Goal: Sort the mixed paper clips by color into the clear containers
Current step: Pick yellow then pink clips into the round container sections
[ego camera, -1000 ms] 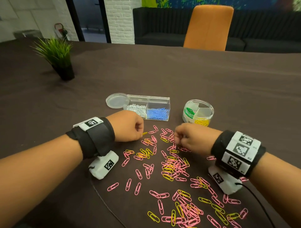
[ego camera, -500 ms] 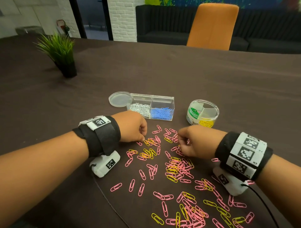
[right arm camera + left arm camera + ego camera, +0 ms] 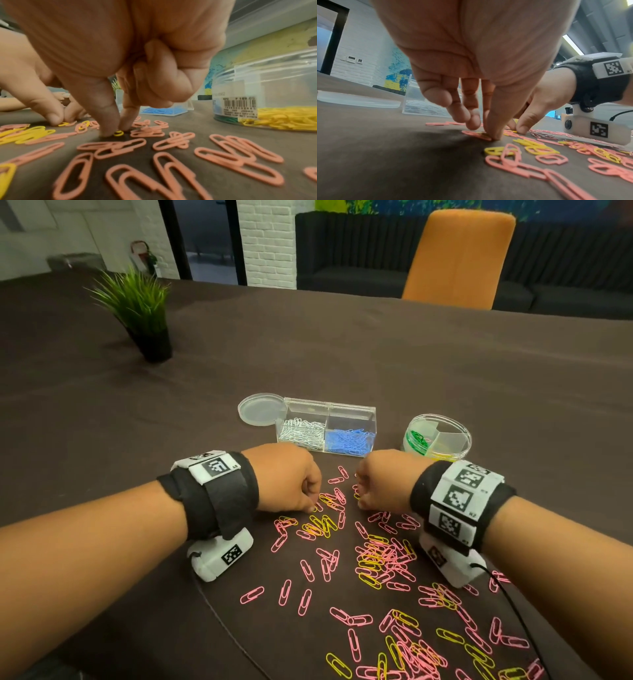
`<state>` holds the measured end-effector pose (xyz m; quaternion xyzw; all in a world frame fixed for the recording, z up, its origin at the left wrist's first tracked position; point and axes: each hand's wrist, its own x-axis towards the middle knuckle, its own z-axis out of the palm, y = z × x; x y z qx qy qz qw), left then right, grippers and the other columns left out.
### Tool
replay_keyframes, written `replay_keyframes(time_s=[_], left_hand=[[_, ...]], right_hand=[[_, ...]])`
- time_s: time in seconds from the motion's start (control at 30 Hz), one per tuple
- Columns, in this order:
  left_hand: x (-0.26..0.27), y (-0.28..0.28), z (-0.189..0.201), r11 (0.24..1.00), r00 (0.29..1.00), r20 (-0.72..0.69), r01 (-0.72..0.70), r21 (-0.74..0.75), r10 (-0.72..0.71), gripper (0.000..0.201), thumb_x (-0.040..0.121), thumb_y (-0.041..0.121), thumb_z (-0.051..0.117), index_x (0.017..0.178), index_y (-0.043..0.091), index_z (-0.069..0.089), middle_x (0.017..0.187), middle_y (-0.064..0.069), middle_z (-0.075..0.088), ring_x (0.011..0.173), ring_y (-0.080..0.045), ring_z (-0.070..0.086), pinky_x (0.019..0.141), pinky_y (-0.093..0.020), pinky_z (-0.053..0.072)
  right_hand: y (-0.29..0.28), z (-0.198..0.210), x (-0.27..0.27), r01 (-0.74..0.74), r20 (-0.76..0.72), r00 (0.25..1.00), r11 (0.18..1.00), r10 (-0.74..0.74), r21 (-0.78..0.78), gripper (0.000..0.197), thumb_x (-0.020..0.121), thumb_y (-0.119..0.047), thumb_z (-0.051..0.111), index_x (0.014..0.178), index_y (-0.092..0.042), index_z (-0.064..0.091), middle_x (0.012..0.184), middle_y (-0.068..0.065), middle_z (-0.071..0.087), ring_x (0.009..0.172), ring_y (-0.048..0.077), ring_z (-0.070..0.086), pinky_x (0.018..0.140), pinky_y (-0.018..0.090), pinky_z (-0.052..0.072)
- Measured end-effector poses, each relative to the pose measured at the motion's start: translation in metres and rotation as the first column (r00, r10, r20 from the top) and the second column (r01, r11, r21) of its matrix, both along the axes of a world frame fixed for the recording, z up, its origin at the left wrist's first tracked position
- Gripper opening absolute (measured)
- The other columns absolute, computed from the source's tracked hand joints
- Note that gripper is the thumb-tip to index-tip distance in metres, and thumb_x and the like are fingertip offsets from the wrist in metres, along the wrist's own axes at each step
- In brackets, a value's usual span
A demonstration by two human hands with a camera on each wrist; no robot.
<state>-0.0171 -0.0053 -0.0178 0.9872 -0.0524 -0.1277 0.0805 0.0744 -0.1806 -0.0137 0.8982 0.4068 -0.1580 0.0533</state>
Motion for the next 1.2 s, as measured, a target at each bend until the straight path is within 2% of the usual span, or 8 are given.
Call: replay_keyframes(time_s=[0.33, 0.53, 0.67, 0.73, 0.8, 0.9, 1.03, 1.2], left_hand=[[-0.005, 0.008, 0.001, 0.995, 0.999, 0.004, -0.051, -0.08, 0.052, 0.007, 0.085, 0.03, 0.071, 0.09, 0.028, 0.069, 0.078, 0.014, 0.066, 0.069, 0.001, 0.06, 0.066, -0.017, 0.048], [-0.005, 0.002, 0.0, 0.996, 0.999, 0.022, 0.027, 0.084, -0.029, 0.009, 0.091, 0.036, 0.063, 0.092, 0.029, 0.068, 0.081, 0.014, 0.062, 0.07, -0.003, 0.054, 0.064, -0.023, 0.043], [-0.01, 0.004, 0.001, 0.992, 0.994, 0.1, 0.038, 0.118, -0.05, 0.012, 0.09, 0.031, 0.054, 0.09, 0.027, 0.065, 0.083, 0.01, 0.064, 0.074, -0.01, 0.056, 0.068, -0.027, 0.048], [-0.011, 0.007, 0.005, 0.999, 0.99, 0.136, -0.039, 0.019, 0.036, 0.009, 0.087, 0.027, 0.057, 0.086, 0.025, 0.066, 0.079, 0.011, 0.066, 0.074, -0.009, 0.059, 0.07, -0.027, 0.05], [-0.009, 0.011, 0.009, 0.982, 0.977, 0.147, -0.132, -0.133, 0.152, 0.008, 0.085, 0.023, 0.061, 0.084, 0.024, 0.068, 0.075, 0.011, 0.067, 0.07, -0.005, 0.06, 0.068, -0.024, 0.048], [-0.004, 0.012, 0.012, 0.907, 0.965, 0.03, -0.233, -0.35, 0.259, 0.022, 0.087, 0.013, 0.055, 0.089, 0.029, 0.071, 0.064, 0.01, 0.061, 0.054, -0.001, 0.053, 0.061, -0.018, 0.045], [0.002, 0.003, 0.01, 0.802, 0.934, -0.156, -0.355, -0.481, 0.32, 0.024, 0.092, 0.005, 0.04, 0.078, 0.01, 0.059, 0.069, -0.007, 0.061, 0.049, -0.015, 0.054, 0.046, -0.019, 0.044], [0.007, -0.01, 0.011, 0.986, 0.994, -0.022, -0.11, -0.127, 0.108, 0.012, 0.09, 0.021, 0.054, 0.092, 0.021, 0.065, 0.084, 0.008, 0.062, 0.079, -0.014, 0.055, 0.064, -0.023, 0.04]], right_hand=[[-0.014, 0.0, 0.002, 0.03, -0.087, 0.996, 0.993, -0.02, 0.114, 0.012, 0.087, -0.026, 0.064, 0.091, -0.017, 0.07, 0.092, 0.002, 0.068, 0.087, 0.021, 0.063, 0.07, 0.028, 0.051], [-0.007, 0.0, -0.005, -0.063, -0.003, 0.998, 0.998, 0.063, 0.01, 0.024, 0.094, -0.03, 0.053, 0.101, -0.014, 0.069, 0.099, 0.006, 0.067, 0.092, 0.024, 0.063, 0.072, 0.028, 0.05], [-0.007, 0.007, -0.002, 0.022, -0.154, 0.988, 0.995, -0.007, 0.095, 0.013, 0.089, -0.027, 0.056, 0.081, -0.018, 0.063, 0.081, 0.002, 0.064, 0.077, 0.021, 0.06, 0.067, 0.028, 0.048], [-0.006, 0.012, 0.004, 0.215, -0.397, 0.914, 0.933, -0.088, 0.288, 0.016, 0.088, -0.016, 0.051, 0.073, -0.016, 0.056, 0.067, 0.001, 0.056, 0.059, 0.021, 0.05, 0.053, 0.025, 0.042], [-0.005, 0.016, 0.007, 0.496, -0.726, 0.684, 0.77, -0.062, 0.401, 0.015, 0.084, -0.003, 0.045, 0.078, -0.012, 0.054, 0.059, 0.005, 0.053, 0.045, 0.018, 0.037, 0.042, 0.019, 0.029], [-0.002, 0.016, 0.008, 0.646, -0.868, 0.495, 0.657, 0.028, 0.39, 0.027, 0.086, 0.002, 0.037, 0.088, -0.012, 0.06, 0.06, 0.005, 0.053, 0.037, 0.011, 0.031, 0.036, 0.015, 0.024], [0.0, 0.009, 0.007, 0.538, -0.785, 0.616, 0.76, -0.06, 0.364, 0.025, 0.087, -0.003, 0.04, 0.084, -0.013, 0.062, 0.07, 0.006, 0.057, 0.045, 0.014, 0.038, 0.042, 0.019, 0.028], [0.011, 0.002, -0.006, 0.041, -0.184, 0.982, 0.997, -0.027, 0.072, 0.028, 0.094, -0.044, 0.056, 0.08, -0.021, 0.055, 0.072, -0.004, 0.052, 0.07, 0.015, 0.051, 0.065, 0.029, 0.041]])
